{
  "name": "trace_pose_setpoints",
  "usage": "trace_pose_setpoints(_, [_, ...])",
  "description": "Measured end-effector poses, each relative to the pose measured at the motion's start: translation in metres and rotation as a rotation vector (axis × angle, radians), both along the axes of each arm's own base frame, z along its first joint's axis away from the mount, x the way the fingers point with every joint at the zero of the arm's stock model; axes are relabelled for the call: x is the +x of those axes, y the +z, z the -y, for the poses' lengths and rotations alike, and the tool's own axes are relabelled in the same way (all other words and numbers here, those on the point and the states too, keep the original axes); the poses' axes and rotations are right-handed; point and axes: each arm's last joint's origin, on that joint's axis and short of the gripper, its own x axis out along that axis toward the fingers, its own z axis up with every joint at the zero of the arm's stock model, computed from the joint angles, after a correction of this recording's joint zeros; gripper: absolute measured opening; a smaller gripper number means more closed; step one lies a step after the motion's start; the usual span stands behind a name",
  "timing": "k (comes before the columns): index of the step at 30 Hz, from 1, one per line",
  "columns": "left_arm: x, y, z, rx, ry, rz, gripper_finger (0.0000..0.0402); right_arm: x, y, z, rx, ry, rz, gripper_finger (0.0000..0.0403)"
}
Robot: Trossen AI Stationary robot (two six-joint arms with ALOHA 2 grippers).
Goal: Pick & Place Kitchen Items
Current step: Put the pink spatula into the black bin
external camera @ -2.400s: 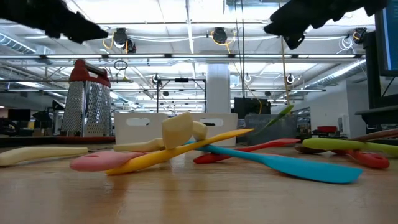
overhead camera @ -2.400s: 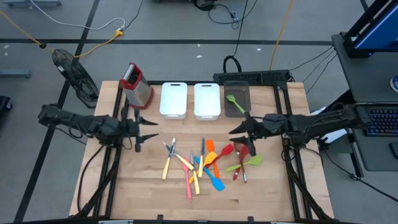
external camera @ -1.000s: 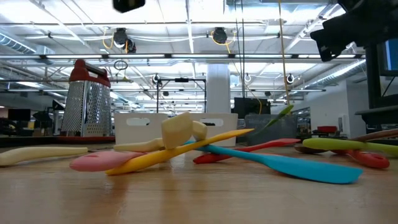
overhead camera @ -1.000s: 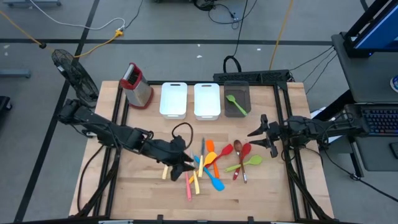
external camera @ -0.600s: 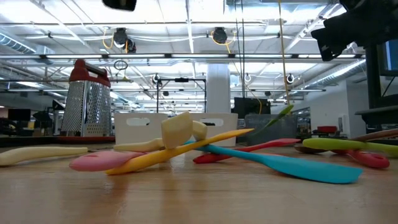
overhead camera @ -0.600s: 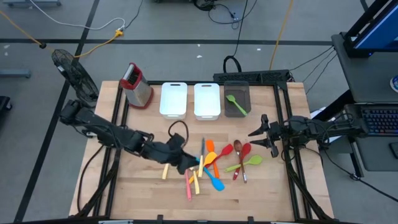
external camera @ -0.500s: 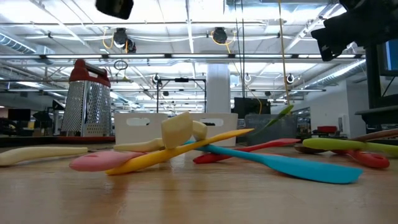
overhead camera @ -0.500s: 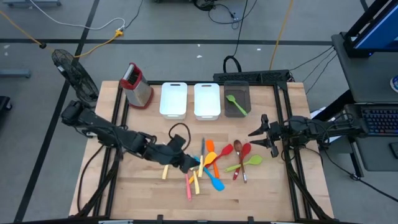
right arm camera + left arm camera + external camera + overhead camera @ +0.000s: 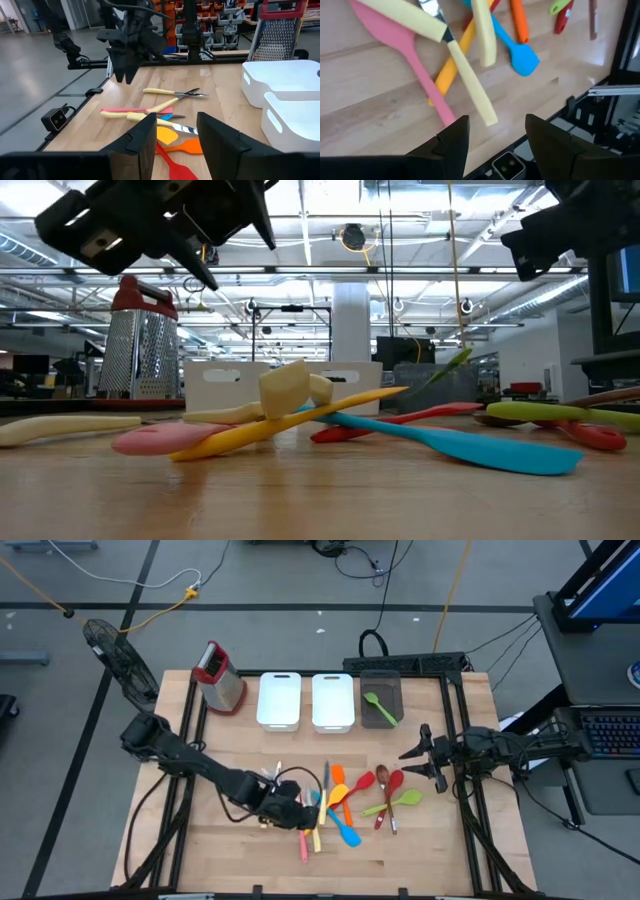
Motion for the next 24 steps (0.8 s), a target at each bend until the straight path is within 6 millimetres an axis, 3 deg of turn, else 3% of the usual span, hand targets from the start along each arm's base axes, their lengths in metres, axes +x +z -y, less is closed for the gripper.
trace_pose_setpoints(12, [-0.006,-0.001,0.009,0.054,-0.031,0.003,0.0200,0.000,-0.002,0.000,-0.003,0.000,-0.025,0.0132])
trace_pose_setpoints(19, [-0.017,-0.009,0.003,-0.002,0.137,-0.179,0.0200,0.000,-0.002,0.000,-0.003,0.000,-0.025,0.0132])
trace_pose_setpoints(24, [-0.017,-0.009,0.003,0.006,0.145,-0.173,0.0200,0.000,-0.002,0.000,-0.022,0.002,-0.021,0.0132])
